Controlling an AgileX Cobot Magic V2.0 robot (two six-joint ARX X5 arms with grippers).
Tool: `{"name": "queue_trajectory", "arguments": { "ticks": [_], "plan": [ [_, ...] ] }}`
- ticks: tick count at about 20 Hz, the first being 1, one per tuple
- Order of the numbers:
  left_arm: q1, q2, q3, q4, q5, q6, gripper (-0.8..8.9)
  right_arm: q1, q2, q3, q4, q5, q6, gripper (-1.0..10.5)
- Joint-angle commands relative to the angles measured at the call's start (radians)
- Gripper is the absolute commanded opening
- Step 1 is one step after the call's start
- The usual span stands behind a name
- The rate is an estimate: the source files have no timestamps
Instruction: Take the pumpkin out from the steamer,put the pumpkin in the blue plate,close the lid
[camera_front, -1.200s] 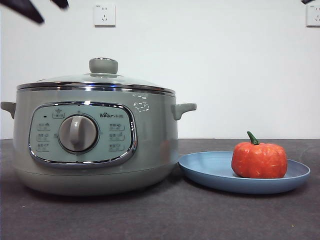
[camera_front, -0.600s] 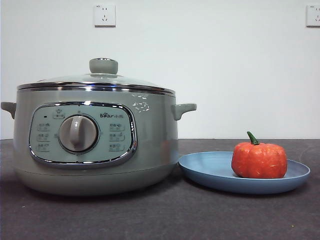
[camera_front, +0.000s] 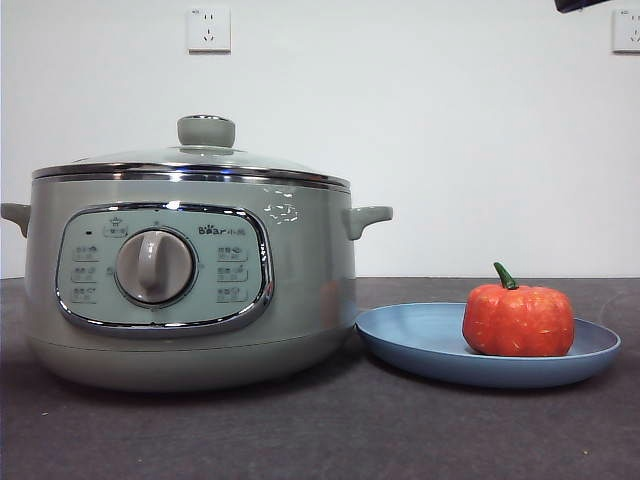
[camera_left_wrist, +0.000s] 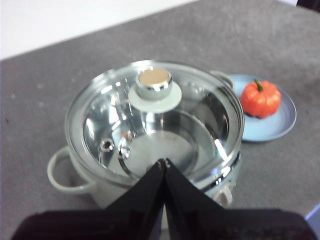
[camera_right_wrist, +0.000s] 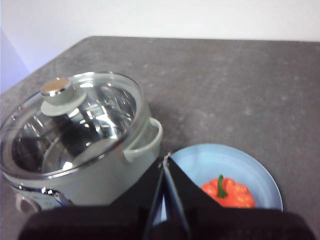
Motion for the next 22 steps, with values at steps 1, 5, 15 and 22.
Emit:
{"name": "queue_trajectory", "arguments": {
  "ticks": [1, 5, 15, 22],
  "plan": [
    [0.0, -0.003, -0.008, -0.008, -0.001, -0.011, -0.04, -0.004, -0.002, -0.008, -0.031, 0.003, 0.012, -0.2],
    [0.0, -0.003, -0.008, -0.008, 0.0, -0.011, -0.04, -0.003, -0.004, -0.008, -0.077, 0.003, 0.012, -0.2],
    [0.09, -0.128, -0.053, 0.033, -0.045, -0.003, -0.04, -0.003, -0.004, -0.008, -0.149, 0.003, 0.012, -0.2],
    [0.394, -0.414, -0.51, 0.461, -0.021, -0.012, -0.04, -0.003, -0.004, -0.008, -0.15, 0.003, 0.012, -0.2]
  ]
}}
